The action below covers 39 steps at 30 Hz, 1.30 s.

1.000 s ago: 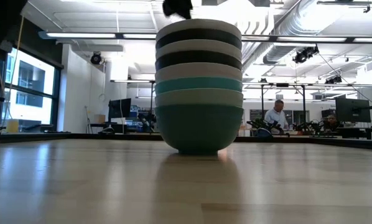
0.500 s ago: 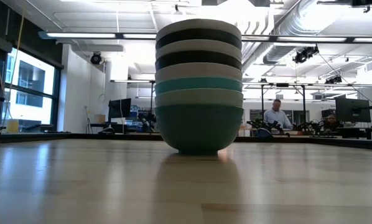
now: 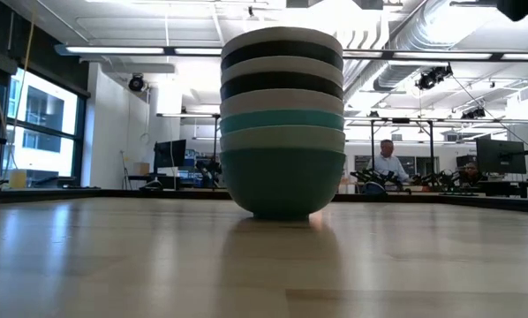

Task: Nest bowls inside each other
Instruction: Stack the orange bowl on the white bowl

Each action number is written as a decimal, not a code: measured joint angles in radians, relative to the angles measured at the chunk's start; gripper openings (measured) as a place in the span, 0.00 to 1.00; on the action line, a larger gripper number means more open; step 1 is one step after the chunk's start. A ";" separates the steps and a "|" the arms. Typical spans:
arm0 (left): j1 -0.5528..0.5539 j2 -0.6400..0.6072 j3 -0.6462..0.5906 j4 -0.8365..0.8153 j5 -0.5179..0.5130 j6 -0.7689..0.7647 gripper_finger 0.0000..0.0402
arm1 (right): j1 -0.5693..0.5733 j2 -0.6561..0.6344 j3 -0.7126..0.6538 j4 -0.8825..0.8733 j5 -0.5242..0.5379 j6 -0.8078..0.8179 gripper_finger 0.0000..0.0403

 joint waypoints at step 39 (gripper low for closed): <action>-0.001 -0.005 0.000 -0.095 0.002 -0.086 0.42 | 0.492 0.401 -0.105 0.323 0.108 0.468 0.23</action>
